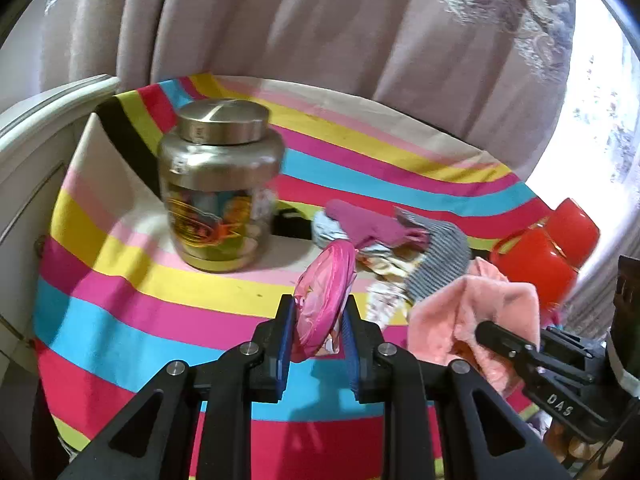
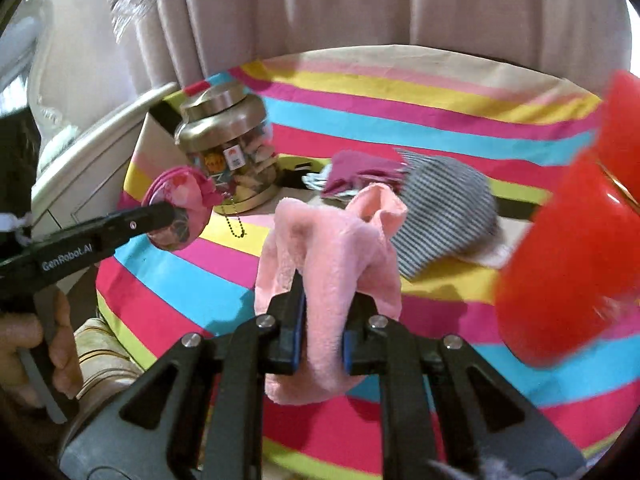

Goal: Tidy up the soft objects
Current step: 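Carry the pink pouch and pink fuzzy cloth into the white box and release both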

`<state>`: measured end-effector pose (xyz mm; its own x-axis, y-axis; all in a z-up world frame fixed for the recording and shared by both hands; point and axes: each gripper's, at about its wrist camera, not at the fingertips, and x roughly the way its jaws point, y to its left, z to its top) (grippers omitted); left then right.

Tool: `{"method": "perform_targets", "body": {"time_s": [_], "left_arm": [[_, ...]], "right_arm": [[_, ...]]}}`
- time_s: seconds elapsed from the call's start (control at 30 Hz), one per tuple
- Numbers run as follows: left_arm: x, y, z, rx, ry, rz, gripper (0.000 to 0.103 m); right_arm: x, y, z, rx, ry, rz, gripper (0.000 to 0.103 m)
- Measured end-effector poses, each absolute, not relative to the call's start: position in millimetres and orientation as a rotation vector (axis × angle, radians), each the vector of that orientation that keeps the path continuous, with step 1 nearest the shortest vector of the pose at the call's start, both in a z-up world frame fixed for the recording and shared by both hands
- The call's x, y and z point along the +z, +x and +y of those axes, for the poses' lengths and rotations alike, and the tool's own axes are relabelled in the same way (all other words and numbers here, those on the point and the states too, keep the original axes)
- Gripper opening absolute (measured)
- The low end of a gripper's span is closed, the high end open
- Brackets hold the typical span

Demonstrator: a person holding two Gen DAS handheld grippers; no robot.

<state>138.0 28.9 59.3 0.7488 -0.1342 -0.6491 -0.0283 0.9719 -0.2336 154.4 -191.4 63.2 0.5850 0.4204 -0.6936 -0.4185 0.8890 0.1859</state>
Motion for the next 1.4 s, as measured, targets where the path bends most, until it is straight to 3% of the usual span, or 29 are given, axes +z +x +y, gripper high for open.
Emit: {"method": "perform_targets", "body": {"time_s": [0.8, 1.4], "left_arm": [[77, 76, -144, -0.529, -0.172, 0.783, 0.024], [58, 7, -315, -1.029, -0.027, 0.994, 0.024]], "right_arm": [[90, 27, -422, 0.055, 0.109, 0.836, 0.017], [85, -73, -550, -0.241, 0.175, 0.914, 0.017]]}}
